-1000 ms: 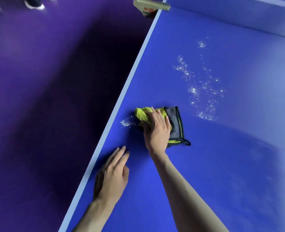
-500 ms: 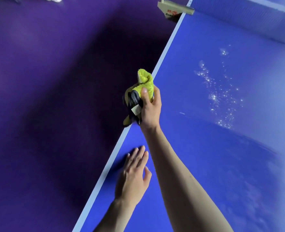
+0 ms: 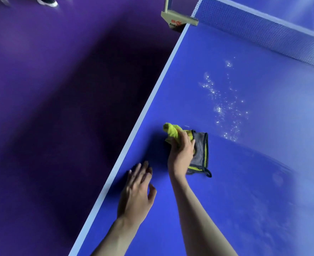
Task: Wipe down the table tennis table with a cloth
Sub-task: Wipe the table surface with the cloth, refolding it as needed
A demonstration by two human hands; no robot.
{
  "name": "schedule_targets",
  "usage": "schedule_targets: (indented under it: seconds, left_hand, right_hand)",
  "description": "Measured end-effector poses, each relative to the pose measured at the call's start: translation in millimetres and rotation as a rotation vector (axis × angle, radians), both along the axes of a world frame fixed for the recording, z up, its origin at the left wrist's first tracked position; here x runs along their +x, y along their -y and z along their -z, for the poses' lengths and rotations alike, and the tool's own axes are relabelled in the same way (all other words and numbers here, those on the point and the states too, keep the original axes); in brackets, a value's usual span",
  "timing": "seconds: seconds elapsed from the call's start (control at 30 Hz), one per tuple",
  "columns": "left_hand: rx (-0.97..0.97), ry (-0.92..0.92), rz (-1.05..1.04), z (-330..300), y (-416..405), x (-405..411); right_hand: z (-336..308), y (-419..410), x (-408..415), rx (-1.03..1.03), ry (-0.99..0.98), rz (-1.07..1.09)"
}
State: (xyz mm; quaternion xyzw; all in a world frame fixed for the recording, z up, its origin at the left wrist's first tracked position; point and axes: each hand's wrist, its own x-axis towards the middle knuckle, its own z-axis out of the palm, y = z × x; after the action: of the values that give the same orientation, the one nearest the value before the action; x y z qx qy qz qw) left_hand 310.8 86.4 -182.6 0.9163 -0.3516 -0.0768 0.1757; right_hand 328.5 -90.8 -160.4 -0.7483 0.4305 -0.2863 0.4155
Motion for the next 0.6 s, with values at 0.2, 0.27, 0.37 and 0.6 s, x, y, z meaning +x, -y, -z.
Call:
schedule_targets:
  seconds: [0.2, 0.27, 0.37, 0.6]
  left_hand:
    - [0.054, 0.106, 0.103, 13, -8, -2]
    - [0.112, 0.173, 0.133, 8, -6, 1]
    - [0.041, 0.154, 0.088, 2, -3, 7]
    - [-0.037, 0.017, 0.012, 8, -5, 4]
  right_hand:
    - [-13, -34, 114, 0.355, 0.246, -0.264]
    - [-14, -44, 140, 0.563, 0.273, -0.434]
    - [-33, -53, 138, 0.799, 0.381, -0.477]
    - [-47, 12, 18, 0.744, 0.534, -0.174]
